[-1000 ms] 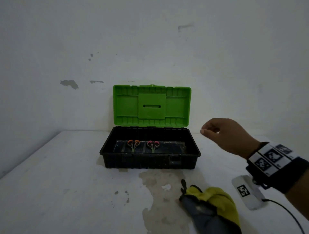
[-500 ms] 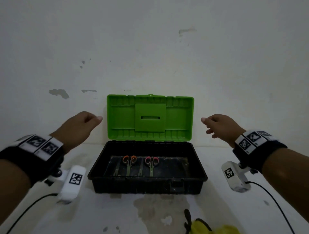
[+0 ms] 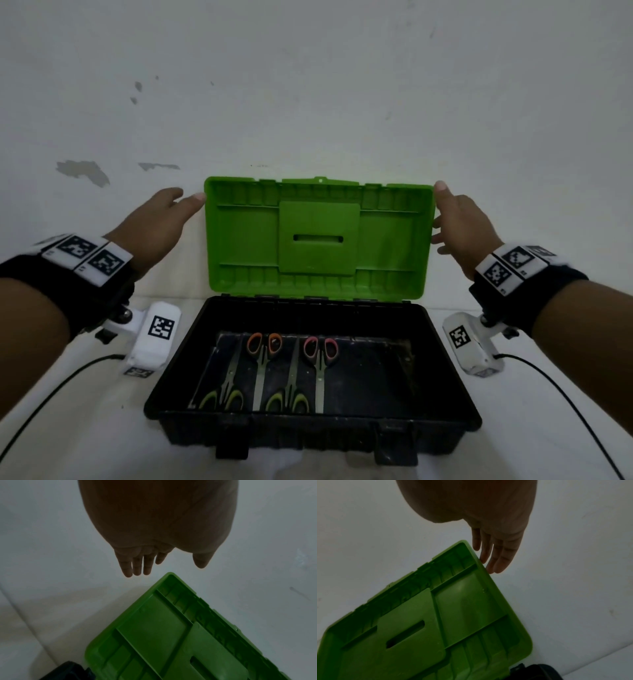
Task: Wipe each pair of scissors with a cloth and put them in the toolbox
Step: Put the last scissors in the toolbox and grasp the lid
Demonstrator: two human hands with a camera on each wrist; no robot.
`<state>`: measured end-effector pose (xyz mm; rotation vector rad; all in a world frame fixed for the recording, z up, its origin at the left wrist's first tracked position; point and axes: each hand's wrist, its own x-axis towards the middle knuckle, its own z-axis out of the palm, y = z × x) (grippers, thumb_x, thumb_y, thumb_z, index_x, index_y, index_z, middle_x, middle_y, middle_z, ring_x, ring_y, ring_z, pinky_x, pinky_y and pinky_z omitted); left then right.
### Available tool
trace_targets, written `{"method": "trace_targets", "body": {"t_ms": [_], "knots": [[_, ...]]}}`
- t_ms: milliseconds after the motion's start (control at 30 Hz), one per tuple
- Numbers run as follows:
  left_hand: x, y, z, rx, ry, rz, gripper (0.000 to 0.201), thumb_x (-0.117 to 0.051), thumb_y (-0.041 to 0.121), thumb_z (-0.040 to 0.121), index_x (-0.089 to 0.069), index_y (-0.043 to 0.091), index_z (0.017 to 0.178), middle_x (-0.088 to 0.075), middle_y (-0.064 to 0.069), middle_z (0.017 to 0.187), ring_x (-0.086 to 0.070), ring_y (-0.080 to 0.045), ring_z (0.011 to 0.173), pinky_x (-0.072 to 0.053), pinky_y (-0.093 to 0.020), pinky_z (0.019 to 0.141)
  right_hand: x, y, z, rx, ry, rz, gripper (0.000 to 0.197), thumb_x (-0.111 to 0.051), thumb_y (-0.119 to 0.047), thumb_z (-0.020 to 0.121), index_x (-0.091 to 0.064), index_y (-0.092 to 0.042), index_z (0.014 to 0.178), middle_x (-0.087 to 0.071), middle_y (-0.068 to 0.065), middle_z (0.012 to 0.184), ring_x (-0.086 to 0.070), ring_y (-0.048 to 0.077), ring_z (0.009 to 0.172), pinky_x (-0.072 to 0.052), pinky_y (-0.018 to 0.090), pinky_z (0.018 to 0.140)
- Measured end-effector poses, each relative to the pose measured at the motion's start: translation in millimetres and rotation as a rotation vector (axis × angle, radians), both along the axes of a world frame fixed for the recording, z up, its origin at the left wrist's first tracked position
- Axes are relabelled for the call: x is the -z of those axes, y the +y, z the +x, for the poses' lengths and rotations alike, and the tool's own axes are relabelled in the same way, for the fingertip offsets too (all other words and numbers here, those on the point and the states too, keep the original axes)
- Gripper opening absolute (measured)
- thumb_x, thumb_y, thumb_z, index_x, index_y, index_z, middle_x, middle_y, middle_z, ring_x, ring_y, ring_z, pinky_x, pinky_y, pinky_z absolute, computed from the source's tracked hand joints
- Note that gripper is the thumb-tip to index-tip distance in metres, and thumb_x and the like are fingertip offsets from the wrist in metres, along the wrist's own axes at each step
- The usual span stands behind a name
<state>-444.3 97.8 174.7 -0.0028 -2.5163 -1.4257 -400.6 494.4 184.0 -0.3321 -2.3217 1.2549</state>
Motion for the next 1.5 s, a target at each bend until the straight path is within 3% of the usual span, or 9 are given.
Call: {"method": "trace_targets", "body": {"t_ms": [133,400,600,800,967,1100,1200,1333,1500], "knots": [[-0.5,13.1,-8.6,0.132,-0.031,0.160,0.068,-0.046,0.062,0.093,-0.041,0.017,0.144,-0.054,-0.008,0.138,-0.053,-0.024,0.123,-0.040,-0.047,0.107,-6.9,-3.4,-2.6,-0.030,-0.066,-0.076,0.089,-0.019,-0.079,0.085,-0.063,-0.005,0.105,-0.069,0.016,0.102,-0.066,0.035,0.092,-0.054,0.048,0.079],[-11.7,7.3,34.4,0.107,-0.002,0.103,0.081,-0.030,0.087,0.076,-0.056,0.025,0.120,-0.067,-0.010,0.111,-0.064,-0.026,0.104,-0.046,-0.049,0.102,-15.3,13.9,36.0,-0.083,-0.083,-0.270,0.071,-0.040,-0.073,0.088,-0.067,-0.008,0.096,-0.071,0.013,0.098,-0.069,0.028,0.090,-0.055,0.045,0.085],[0.4,-4.5,93.5,0.071,0.033,0.101,0.068,-0.053,0.071,0.084,-0.066,0.007,0.101,-0.071,-0.015,0.099,-0.070,-0.030,0.091,-0.056,-0.049,0.086,-1.2,12.2,102.8,-0.219,-0.110,-0.285,0.033,-0.059,-0.032,0.096,-0.063,0.001,0.102,-0.059,0.020,0.103,-0.066,0.030,0.092,-0.056,0.046,0.089],[44.0,-27.7,139.0,0.073,0.040,-0.212,0.058,-0.061,0.071,0.076,-0.073,0.015,0.079,-0.075,-0.002,0.077,-0.073,-0.024,0.077,-0.058,-0.047,0.077,40.4,20.6,156.1,-0.274,-0.154,0.045,0.012,-0.068,-0.019,0.090,-0.071,-0.010,0.097,-0.073,0.013,0.094,-0.070,0.025,0.094,-0.058,0.041,0.084],[73.2,-25.4,164.6,0.052,0.035,-0.497,0.047,-0.063,0.052,0.086,-0.071,0.012,0.064,-0.070,-0.004,0.063,-0.064,-0.019,0.062,-0.046,-0.034,0.064,75.5,16.1,179.0,-0.265,-0.125,0.337,0.014,-0.076,-0.012,0.083,-0.073,-0.021,0.093,-0.073,-0.012,0.084,-0.064,-0.009,0.078,-0.043,0.002,0.064],[86.8,-24.8,172.7,0.041,0.011,-0.481,0.049,-0.070,0.043,0.085,-0.063,0.003,0.058,-0.044,-0.007,0.045,-0.047,-0.021,0.046,-0.030,-0.033,0.052,97.3,13.4,184.7,-0.225,-0.103,0.389,0.017,-0.076,-0.012,0.082,-0.073,-0.021,0.097,-0.073,-0.011,0.090,-0.067,0.000,0.084,-0.048,0.013,0.072],[95.5,-25.2,174.1,0.044,0.012,-0.506,0.039,-0.075,0.039,0.083,-0.070,0.008,0.059,-0.053,-0.013,0.046,-0.055,-0.022,0.049,-0.032,-0.029,0.050,110.2,12.0,184.9,-0.201,-0.117,0.437,0.017,-0.076,-0.013,0.082,-0.073,-0.023,0.096,-0.073,-0.010,0.089,-0.069,0.011,0.086,-0.052,0.030,0.077],[109.2,-22.7,175.5,0.044,0.015,-0.502,0.038,-0.077,0.031,0.082,-0.067,0.004,0.057,-0.062,-0.012,0.053,-0.059,-0.022,0.054,-0.041,-0.032,0.056,117.9,8.7,183.5,-0.164,-0.139,0.457,0.014,-0.073,-0.014,0.085,-0.072,-0.024,0.095,-0.069,-0.011,0.084,-0.062,-0.007,0.063,-0.037,0.012,0.059],[114.3,-21.2,168.8,0.032,0.041,-0.457,0.029,-0.078,0.025,0.081,-0.071,0.005,0.062,-0.068,-0.012,0.059,-0.065,-0.026,0.062,-0.049,-0.037,0.066,112.3,8.7,180.8,-0.130,-0.197,0.528,0.007,-0.074,-0.021,0.085,-0.075,-0.020,0.091,-0.055,-0.022,0.068,-0.051,-0.006,0.060,-0.030,0.012,0.054]]}}
